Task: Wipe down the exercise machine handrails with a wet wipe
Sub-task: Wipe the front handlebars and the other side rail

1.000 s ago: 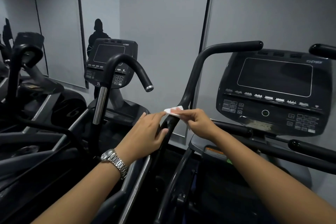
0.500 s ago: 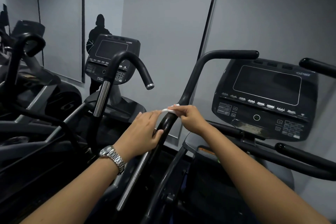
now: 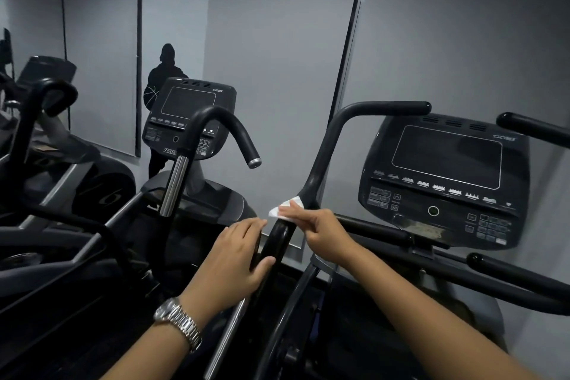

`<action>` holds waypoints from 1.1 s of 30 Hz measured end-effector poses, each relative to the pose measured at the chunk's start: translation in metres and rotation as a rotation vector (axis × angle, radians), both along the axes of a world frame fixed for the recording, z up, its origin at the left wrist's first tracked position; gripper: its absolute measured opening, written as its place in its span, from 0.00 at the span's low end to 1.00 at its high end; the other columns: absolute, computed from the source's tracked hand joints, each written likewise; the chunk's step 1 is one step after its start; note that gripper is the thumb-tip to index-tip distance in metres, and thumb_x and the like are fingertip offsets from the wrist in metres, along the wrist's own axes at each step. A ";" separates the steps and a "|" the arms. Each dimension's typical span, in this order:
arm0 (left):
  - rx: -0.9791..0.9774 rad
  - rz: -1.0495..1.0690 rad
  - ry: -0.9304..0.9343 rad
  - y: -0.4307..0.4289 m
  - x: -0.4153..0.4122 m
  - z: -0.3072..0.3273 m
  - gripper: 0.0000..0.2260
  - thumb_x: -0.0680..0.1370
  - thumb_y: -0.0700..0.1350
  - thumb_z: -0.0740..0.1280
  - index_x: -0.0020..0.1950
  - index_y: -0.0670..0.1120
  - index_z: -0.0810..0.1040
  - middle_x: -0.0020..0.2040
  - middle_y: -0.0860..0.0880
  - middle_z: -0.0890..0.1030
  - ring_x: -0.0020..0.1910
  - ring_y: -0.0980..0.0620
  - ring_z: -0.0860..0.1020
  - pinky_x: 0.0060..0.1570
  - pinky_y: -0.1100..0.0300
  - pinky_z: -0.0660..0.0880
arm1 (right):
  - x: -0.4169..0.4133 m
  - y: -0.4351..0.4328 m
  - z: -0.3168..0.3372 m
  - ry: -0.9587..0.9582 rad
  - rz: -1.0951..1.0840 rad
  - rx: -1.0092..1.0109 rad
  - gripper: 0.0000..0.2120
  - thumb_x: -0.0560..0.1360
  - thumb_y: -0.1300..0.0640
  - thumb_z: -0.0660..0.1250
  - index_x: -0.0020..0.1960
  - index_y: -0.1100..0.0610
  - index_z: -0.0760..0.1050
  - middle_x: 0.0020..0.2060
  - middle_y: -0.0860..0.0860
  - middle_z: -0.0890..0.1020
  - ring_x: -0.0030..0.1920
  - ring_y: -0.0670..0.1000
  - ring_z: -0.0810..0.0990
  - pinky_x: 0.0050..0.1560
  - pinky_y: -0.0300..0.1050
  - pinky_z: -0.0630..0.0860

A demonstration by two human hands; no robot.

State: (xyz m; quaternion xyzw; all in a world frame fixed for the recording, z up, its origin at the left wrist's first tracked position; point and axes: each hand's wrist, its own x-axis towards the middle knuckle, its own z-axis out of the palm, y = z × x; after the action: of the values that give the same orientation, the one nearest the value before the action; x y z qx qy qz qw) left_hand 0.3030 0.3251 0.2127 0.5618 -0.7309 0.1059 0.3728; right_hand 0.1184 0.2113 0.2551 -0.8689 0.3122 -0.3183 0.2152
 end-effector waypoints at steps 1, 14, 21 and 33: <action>0.002 0.002 0.007 0.001 0.002 -0.003 0.28 0.76 0.56 0.63 0.73 0.47 0.63 0.69 0.53 0.68 0.70 0.56 0.64 0.71 0.52 0.63 | -0.004 0.005 -0.001 -0.002 0.028 0.009 0.25 0.77 0.71 0.59 0.62 0.44 0.77 0.66 0.49 0.75 0.69 0.39 0.67 0.72 0.40 0.61; 0.010 0.046 0.110 0.013 0.001 -0.018 0.26 0.74 0.53 0.68 0.70 0.48 0.67 0.64 0.54 0.72 0.64 0.55 0.70 0.65 0.56 0.68 | -0.011 0.012 -0.007 -0.019 0.079 0.041 0.24 0.77 0.74 0.57 0.61 0.52 0.79 0.62 0.43 0.78 0.68 0.37 0.67 0.69 0.31 0.61; 0.018 0.065 0.099 0.010 -0.001 -0.017 0.26 0.74 0.54 0.67 0.70 0.49 0.66 0.65 0.55 0.71 0.65 0.55 0.69 0.66 0.56 0.68 | 0.012 0.017 -0.012 0.074 0.018 -0.188 0.22 0.75 0.71 0.59 0.62 0.53 0.78 0.64 0.50 0.78 0.68 0.49 0.72 0.68 0.38 0.67; 0.006 0.091 0.184 0.014 -0.004 -0.028 0.27 0.75 0.55 0.66 0.71 0.45 0.67 0.64 0.51 0.74 0.63 0.54 0.72 0.64 0.58 0.69 | 0.008 0.034 -0.029 0.155 0.051 -0.246 0.26 0.72 0.74 0.60 0.64 0.51 0.76 0.69 0.51 0.72 0.71 0.49 0.67 0.70 0.48 0.67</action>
State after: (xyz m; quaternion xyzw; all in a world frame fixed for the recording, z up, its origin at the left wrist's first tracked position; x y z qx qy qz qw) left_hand 0.2993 0.3387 0.1848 0.6029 -0.6676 0.0683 0.4315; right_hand 0.1260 0.2454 0.2262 -0.9183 0.2640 -0.2807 0.0904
